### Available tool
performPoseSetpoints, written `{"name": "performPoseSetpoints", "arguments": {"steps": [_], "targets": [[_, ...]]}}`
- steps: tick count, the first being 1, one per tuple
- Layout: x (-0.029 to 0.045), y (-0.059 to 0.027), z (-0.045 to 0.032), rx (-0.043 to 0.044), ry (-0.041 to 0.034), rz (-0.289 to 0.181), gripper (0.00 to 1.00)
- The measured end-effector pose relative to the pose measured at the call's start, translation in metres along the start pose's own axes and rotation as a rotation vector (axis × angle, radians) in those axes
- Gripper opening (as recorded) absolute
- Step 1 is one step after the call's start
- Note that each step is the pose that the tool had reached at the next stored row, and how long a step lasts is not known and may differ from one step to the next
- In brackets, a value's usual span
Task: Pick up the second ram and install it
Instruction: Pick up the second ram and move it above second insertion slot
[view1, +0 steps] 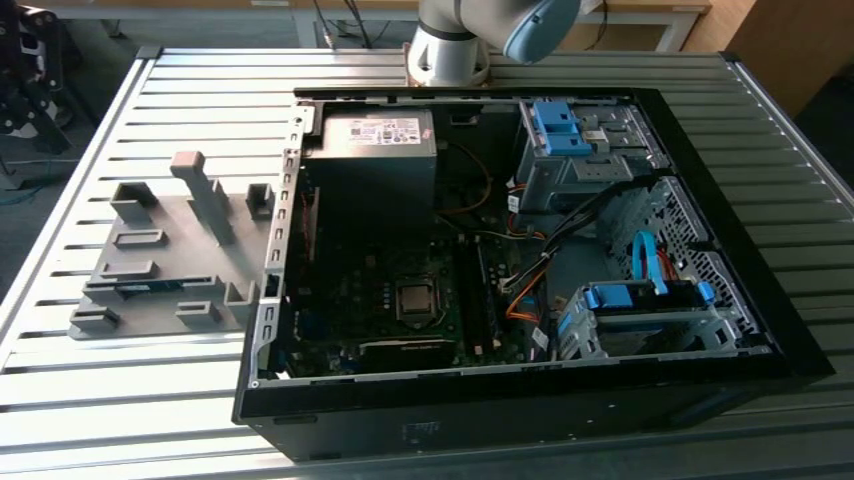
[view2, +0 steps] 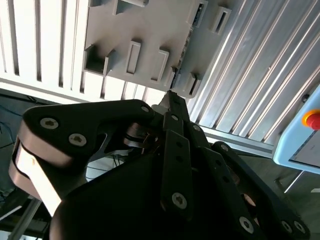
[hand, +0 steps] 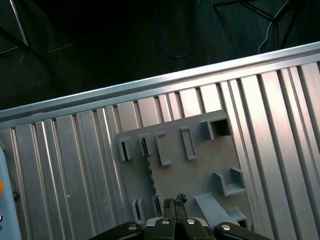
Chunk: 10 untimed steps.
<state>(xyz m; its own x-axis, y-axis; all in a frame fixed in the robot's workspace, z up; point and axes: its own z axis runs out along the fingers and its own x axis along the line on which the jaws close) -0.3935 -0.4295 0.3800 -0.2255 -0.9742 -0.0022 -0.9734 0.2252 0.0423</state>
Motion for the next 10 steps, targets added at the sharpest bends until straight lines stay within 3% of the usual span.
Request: {"name": "performPoseSetpoints", "arguments": {"steps": [7,10], "targets": [[0.0000,0.0000,0.0001,-0.0002,0.0036,-0.084,0.11],[0.0000,0.0000,0.0001,-0.0003,0.0040,-0.094,0.11]]}}
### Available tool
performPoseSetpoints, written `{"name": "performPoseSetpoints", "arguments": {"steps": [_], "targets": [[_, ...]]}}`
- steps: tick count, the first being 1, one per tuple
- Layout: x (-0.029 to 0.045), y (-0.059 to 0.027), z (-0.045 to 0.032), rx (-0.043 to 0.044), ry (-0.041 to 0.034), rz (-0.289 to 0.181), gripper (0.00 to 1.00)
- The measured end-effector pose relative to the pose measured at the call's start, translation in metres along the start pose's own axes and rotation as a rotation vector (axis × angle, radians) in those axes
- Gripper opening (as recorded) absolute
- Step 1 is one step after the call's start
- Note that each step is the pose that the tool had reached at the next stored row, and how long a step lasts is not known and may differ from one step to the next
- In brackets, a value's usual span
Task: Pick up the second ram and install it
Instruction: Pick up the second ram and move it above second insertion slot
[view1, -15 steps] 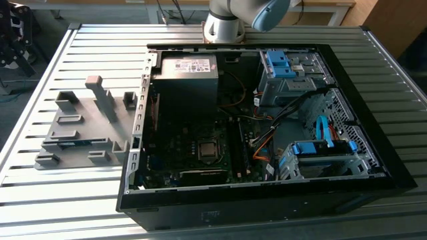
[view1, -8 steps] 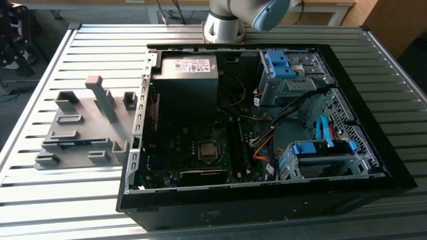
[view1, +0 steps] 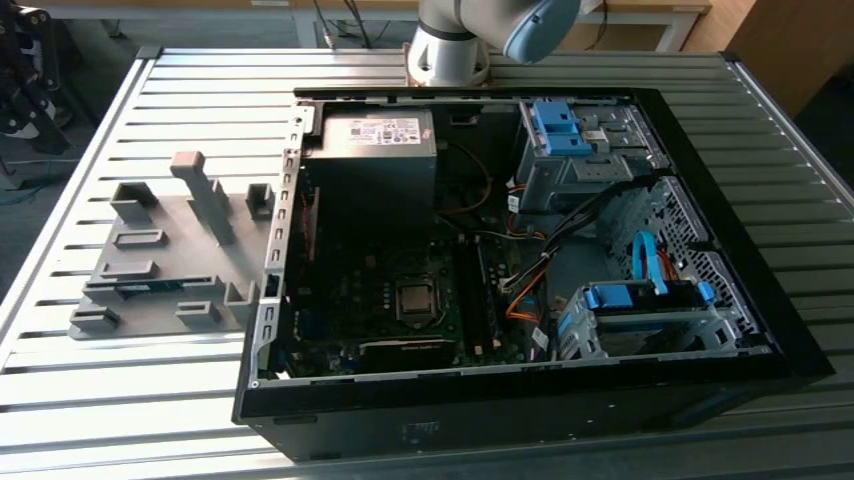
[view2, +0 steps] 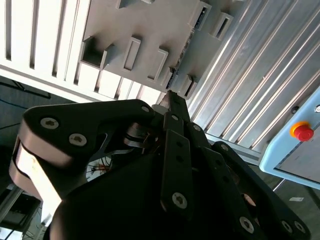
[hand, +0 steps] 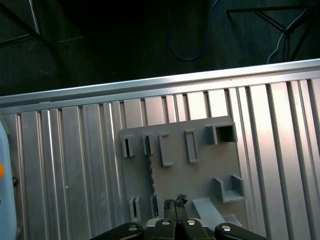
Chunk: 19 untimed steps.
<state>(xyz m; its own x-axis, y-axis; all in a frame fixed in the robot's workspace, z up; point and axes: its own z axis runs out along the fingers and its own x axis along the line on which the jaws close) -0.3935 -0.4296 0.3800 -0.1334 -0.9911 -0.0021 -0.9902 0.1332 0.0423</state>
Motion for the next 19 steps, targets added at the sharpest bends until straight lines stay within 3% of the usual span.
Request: {"name": "performPoseSetpoints", "arguments": {"steps": [13,14,16,17,19], "targets": [[0.0000,0.0000,0.0001,0.0000,0.0000,0.000,0.11],[0.0000,0.0000,0.0003,-0.0005,-0.0031,0.000,0.11],[0.0015,0.0000,0.0010,-0.0036,-0.0261,-0.002,0.11],[0.0027,-0.0001,0.0018,-0.0042,-0.0315,-0.003,0.11],[0.0052,-0.0001,0.0039,-0.0044,-0.0332,-0.008,0.11]]}}
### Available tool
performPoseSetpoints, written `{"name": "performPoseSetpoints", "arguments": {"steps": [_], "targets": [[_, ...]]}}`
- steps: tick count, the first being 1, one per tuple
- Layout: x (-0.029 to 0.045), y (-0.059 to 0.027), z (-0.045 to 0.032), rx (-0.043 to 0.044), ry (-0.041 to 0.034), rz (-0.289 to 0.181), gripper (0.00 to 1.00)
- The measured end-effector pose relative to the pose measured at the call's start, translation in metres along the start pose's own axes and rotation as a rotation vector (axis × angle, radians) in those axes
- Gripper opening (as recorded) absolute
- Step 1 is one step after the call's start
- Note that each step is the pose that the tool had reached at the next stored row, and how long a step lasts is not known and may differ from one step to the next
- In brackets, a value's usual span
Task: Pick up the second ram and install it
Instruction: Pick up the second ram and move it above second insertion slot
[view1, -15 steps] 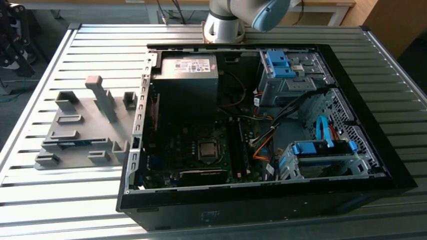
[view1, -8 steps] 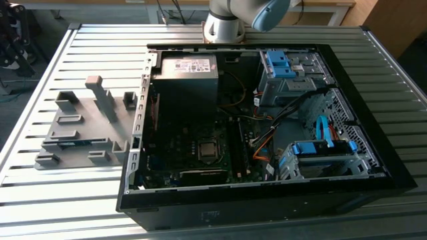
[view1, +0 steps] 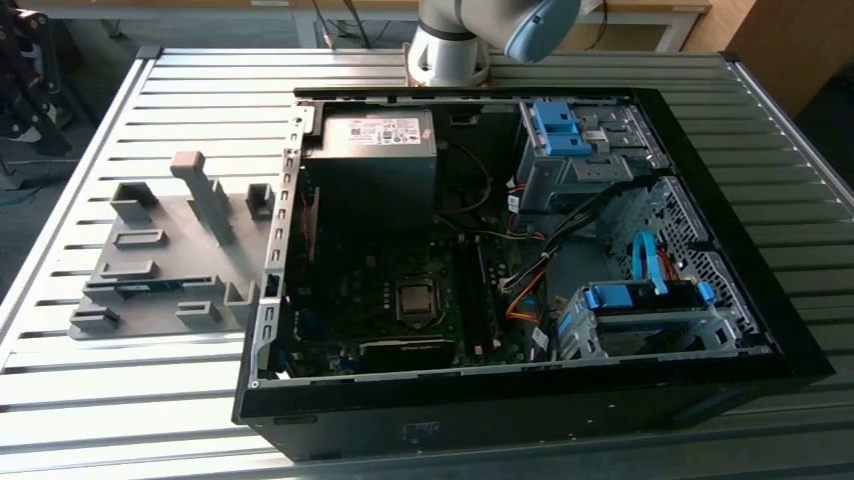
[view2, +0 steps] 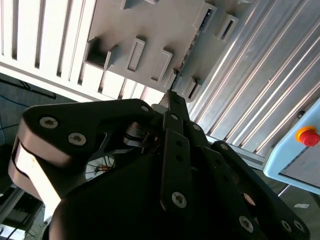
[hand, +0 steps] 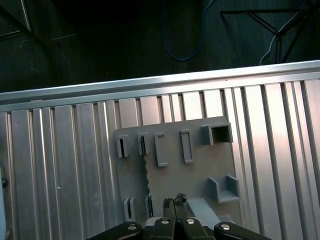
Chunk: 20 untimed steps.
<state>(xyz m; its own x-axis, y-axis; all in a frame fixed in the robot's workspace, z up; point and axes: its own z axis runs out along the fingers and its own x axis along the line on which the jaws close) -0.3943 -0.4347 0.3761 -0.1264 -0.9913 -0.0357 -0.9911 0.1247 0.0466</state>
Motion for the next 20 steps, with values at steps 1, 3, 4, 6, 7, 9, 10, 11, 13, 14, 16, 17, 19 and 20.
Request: {"name": "performPoseSetpoints", "arguments": {"steps": [1,3,4,6,7,9,10,11,13,14,16,17,19,20], "targets": [[0.0008,-0.0001,0.0012,-0.0001,0.0001,-0.006,0.11],[0.0013,-0.0001,0.0034,-0.0008,0.0009,-0.020,0.16],[0.0013,-0.0002,0.0047,-0.0011,0.0013,-0.028,0.16],[0.0014,-0.0003,0.0073,-0.0017,0.0012,-0.041,0.24],[0.0015,-0.0003,0.0089,-0.0020,0.0010,-0.049,0.24],[0.0016,-0.0005,0.0120,-0.0027,0.0016,-0.067,0.24],[0.0017,-0.0006,0.0135,-0.0030,0.0021,-0.077,0.24],[0.0018,-0.0006,0.0149,-0.0032,0.0025,-0.086,0.25],[0.0021,-0.0008,0.0178,-0.0035,0.0031,-0.100,0.31],[0.0022,-0.0008,0.0190,-0.0032,0.0033,-0.105,0.31],[0.0027,-0.0010,0.0219,-0.0031,0.0037,-0.114,0.31],[0.0029,-0.0010,0.0234,-0.0031,0.0039,-0.117,0.31],[0.0033,-0.0012,0.0264,-0.0028,0.0041,-0.123,0.31],[0.0035,-0.0012,0.0279,-0.0021,0.0041,-0.123,0.31]]}}
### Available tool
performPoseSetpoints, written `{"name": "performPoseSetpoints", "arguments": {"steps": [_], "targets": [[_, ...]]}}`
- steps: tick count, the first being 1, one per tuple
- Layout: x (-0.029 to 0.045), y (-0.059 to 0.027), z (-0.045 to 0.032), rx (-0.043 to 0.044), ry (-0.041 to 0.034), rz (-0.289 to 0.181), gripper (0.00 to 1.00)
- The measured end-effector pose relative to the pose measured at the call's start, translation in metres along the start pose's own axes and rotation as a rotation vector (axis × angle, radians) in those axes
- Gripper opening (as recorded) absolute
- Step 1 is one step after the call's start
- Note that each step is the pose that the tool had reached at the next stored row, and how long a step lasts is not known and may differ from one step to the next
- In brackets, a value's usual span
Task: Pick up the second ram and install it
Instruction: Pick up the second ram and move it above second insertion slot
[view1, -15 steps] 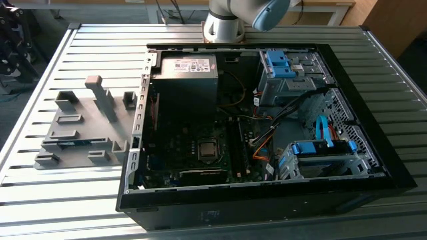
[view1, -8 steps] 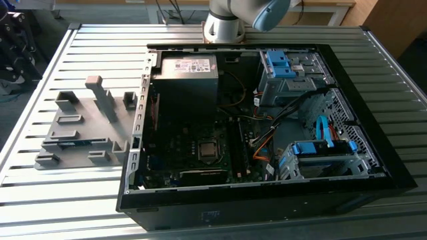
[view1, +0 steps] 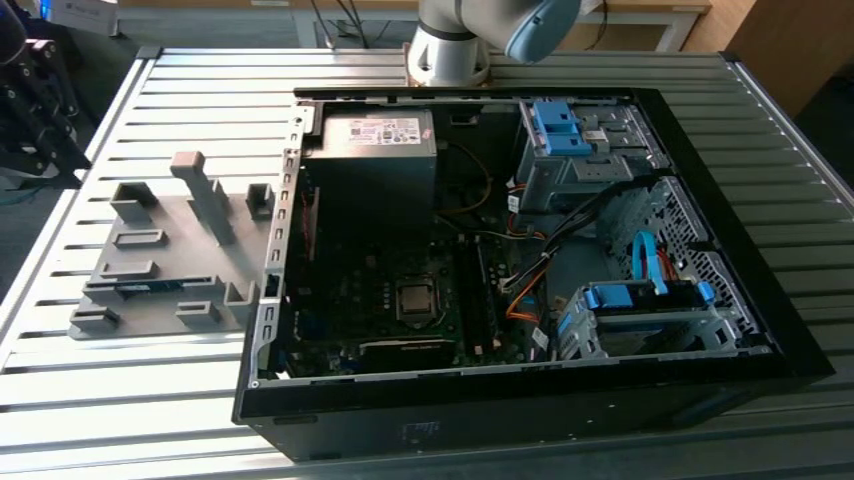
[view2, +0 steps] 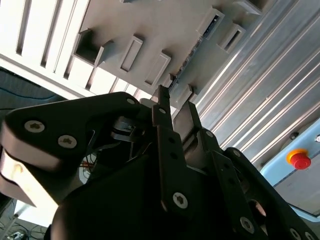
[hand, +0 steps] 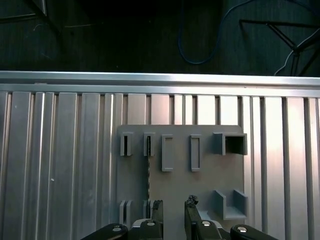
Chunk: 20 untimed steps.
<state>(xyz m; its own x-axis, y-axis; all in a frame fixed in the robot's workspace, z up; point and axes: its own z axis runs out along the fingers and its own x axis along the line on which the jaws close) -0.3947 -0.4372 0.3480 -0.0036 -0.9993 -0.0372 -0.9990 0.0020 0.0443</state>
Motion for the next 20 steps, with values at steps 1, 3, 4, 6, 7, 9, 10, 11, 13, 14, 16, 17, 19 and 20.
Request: {"name": "performPoseSetpoints", "arguments": {"steps": [1,3,4,6,7,9,10,11,13,14,16,17,19,20], "targets": [[0.0002,0.0001,0.0017,0.0011,0.0000,0.000,0.31],[0.0003,0.0003,0.0049,0.0042,-0.0001,0.001,0.31],[0.0004,0.0003,0.0060,0.0053,-0.0004,0.008,0.31],[0.0004,0.0003,0.0079,0.0065,-0.0015,0.035,0.31],[0.0004,0.0002,0.0087,0.0069,-0.0020,0.047,0.31],[0.0005,0.0002,0.0106,0.0070,-0.0016,0.051,0.31],[0.0005,0.0001,0.0115,0.0072,-0.0001,0.052,0.31],[0.0005,0.0001,0.0119,0.0083,0.0040,0.052,0.31],[0.0006,0.0000,0.0126,0.0098,0.0071,0.052,0.31],[0.0007,0.0000,0.0136,0.0107,0.0070,0.052,0.32],[0.0007,-0.0001,0.0159,0.0112,0.0060,0.052,0.38],[0.0008,-0.0001,0.0171,0.0111,0.0024,0.052,0.38],[0.0008,-0.0002,0.0190,0.0106,-0.0080,0.051,0.38],[0.0008,-0.0002,0.0202,0.0112,-0.0102,0.051,0.38]]}}
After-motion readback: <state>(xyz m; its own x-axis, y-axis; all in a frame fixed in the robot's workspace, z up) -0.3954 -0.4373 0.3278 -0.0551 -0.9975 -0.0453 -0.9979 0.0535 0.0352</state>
